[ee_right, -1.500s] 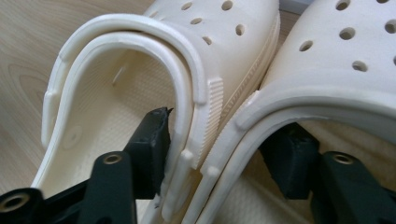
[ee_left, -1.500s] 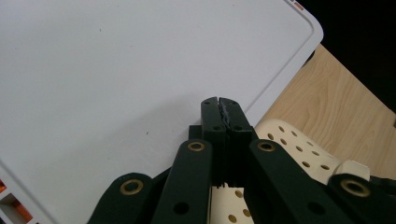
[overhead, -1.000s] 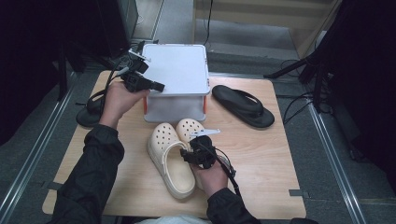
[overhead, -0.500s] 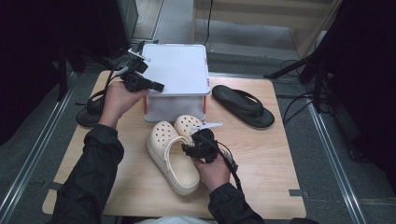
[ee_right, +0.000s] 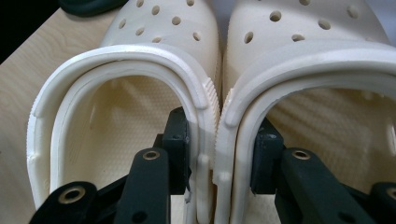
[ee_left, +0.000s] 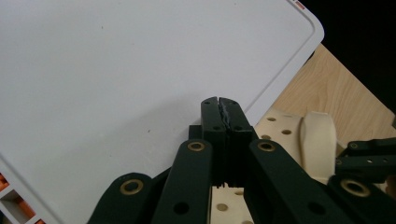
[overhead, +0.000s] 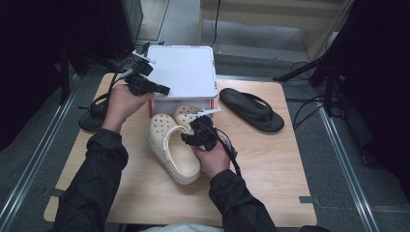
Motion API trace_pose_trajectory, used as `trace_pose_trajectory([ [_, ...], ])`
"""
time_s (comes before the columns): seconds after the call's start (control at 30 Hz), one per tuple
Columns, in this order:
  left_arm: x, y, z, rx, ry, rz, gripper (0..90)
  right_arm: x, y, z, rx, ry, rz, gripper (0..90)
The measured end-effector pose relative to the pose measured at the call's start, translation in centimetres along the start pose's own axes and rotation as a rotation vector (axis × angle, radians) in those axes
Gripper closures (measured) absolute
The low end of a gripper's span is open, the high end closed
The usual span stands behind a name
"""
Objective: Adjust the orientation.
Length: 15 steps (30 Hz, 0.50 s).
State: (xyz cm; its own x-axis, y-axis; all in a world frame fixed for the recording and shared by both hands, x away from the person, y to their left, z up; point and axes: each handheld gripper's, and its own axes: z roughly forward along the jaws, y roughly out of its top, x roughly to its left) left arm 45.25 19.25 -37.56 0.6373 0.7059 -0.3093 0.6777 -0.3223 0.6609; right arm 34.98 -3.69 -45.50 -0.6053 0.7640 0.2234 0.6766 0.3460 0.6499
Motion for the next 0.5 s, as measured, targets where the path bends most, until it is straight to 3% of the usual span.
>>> trace_pose_trajectory([
  [0.1,0.0,0.0,0.0,0.001,-0.001,0.002,90.0,-0.3,1.0,0.9,-0.007,-0.003,-0.003,66.2],
  [0.5,0.0,0.0,0.0,0.0,-0.001,0.001,90.0,-2.3,3.2,3.0,-0.031,-0.066,0.06,66.2],
])
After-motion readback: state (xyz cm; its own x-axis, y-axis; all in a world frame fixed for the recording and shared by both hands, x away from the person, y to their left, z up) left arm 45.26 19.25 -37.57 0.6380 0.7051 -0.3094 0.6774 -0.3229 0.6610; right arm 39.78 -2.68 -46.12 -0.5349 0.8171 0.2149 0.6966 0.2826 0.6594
